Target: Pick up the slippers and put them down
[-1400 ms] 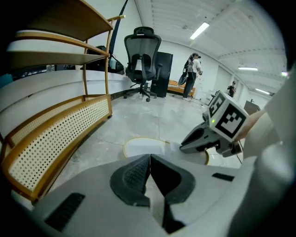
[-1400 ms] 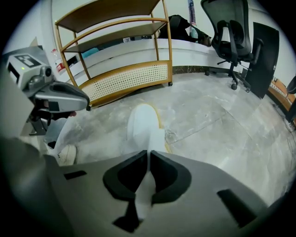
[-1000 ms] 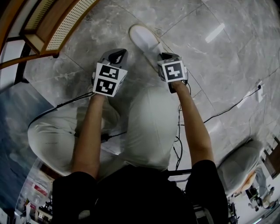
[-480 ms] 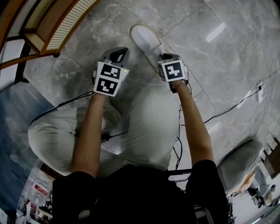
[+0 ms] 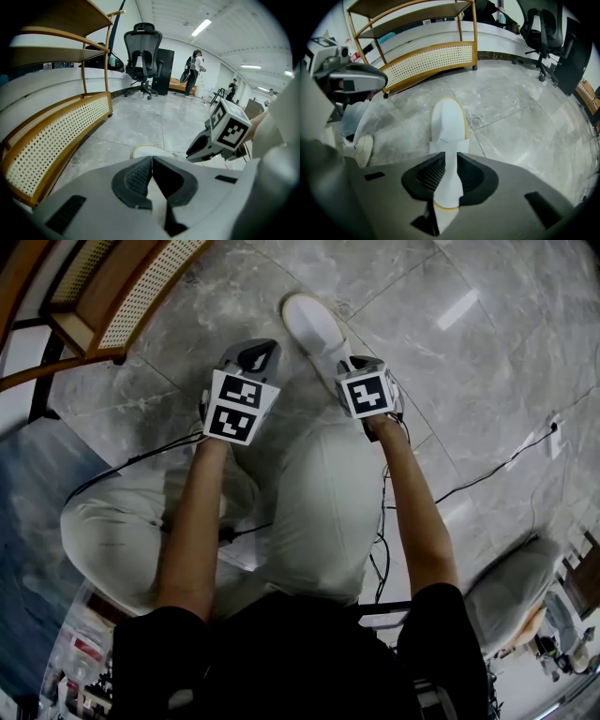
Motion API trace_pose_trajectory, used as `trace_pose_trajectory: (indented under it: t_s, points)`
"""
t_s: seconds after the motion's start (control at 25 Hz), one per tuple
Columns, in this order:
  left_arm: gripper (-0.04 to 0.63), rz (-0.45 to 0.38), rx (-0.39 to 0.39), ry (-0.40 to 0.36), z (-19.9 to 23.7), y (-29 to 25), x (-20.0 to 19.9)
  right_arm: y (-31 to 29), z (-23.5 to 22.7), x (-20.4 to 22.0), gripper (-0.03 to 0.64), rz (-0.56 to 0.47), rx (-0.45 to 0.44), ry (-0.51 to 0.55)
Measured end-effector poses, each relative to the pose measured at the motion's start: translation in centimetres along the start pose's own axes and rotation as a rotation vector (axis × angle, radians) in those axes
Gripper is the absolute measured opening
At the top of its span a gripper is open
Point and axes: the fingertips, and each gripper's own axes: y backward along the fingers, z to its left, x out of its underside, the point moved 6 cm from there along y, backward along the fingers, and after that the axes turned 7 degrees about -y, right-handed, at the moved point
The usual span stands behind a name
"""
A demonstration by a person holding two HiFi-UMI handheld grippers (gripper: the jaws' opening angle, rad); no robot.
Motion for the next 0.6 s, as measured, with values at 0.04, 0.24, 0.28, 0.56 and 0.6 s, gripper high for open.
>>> trace_pose_trajectory:
  t_s: [0.04, 0.24, 0.28, 0.56, 0.6]
  points:
    - [0.006, -0.002, 0.000, -0.002, 0.1, 0.0, -0.2, 0.1, 0.0, -0.2, 0.069, -0.006, -0.001, -0.001]
    - [0.005, -0.012, -0.003, -0.005, 0.7, 0.4, -0.6, 1.0, -0.2, -1.3, 0.043, -0.039, 0.004, -0.015]
    - [0.005, -0.010, -0.004, -0.003, 0.9, 0.6, -0.6, 1.2, -0.2, -1.5, 0.035, -0.045, 0.006, -0.015]
    - [0.005, -0.017, 0.009, 0.009, 2.1, 2.2, -1.3, 3.8, 0.5, -3.6, 0.003, -0.069, 0.026, 0.008]
    - [0.005, -0.019, 0.010, 0.015, 2.3, 2.6, -1.4, 4.3, 0.7, -4.1, 0.002, -0.075, 0.030, 0.013]
